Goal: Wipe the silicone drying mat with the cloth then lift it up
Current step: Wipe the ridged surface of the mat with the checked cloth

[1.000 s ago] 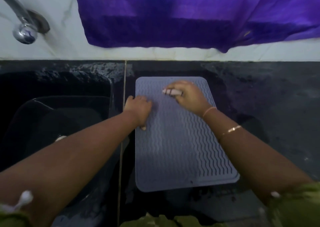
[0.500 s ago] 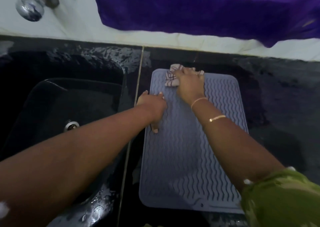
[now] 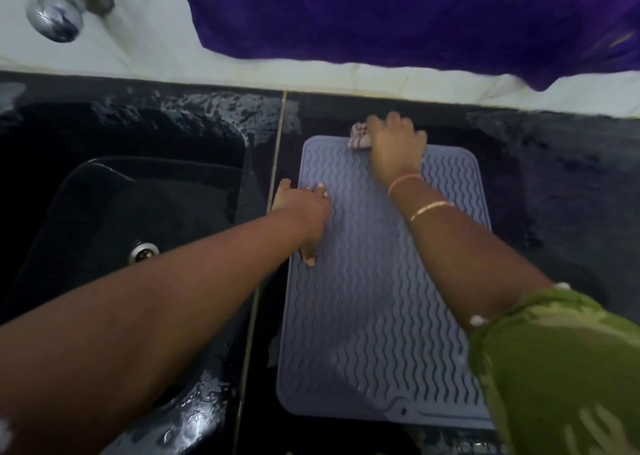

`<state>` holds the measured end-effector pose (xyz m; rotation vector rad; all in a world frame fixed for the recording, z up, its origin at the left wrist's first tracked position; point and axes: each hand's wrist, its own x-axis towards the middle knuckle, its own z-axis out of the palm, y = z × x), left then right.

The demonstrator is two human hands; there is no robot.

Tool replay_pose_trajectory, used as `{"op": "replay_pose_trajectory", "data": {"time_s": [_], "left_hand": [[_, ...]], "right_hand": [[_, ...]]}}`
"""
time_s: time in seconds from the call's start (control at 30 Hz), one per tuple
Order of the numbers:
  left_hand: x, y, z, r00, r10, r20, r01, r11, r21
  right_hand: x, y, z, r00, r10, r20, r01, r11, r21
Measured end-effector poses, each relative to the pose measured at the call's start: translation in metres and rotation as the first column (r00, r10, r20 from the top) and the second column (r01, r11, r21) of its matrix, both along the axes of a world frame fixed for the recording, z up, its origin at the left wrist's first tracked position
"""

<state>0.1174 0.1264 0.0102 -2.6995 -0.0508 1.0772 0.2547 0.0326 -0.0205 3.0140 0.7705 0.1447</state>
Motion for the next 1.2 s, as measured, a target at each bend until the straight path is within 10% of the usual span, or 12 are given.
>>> {"op": "replay_pose_trajectory", "data": {"time_s": [0.27,0.63,0.97,1.2], "left_hand": [[-0.002,0.003,-0.002,0.999,0.036,0.014,-0.036,0.999,-0.01],[-0.003,-0.002,0.001,0.999,0.035,0.012,-0.035,0.999,0.032],[-0.006,-0.004,0.005,0.997,0.06,0.051,-0.062,0.998,0.027],[-0.006,-0.011,0.004,0.997,0.073,0.026,-0.075,0.994,0.077]], "right_hand": [[-0.069,-0.025,-0.007,0.982,0.131,-0.134,-0.125,0.991,0.053],[-0.105,-0.049,-0.021,0.971,0.209,0.116,-0.211,0.977,0.007],[-0.139,-0.064,-0.003,0.964,0.172,-0.202,-0.158,0.984,0.084],[-0.246,-0.126,-0.025,0.965,0.256,0.062,-0.263,0.939,0.219]]}}
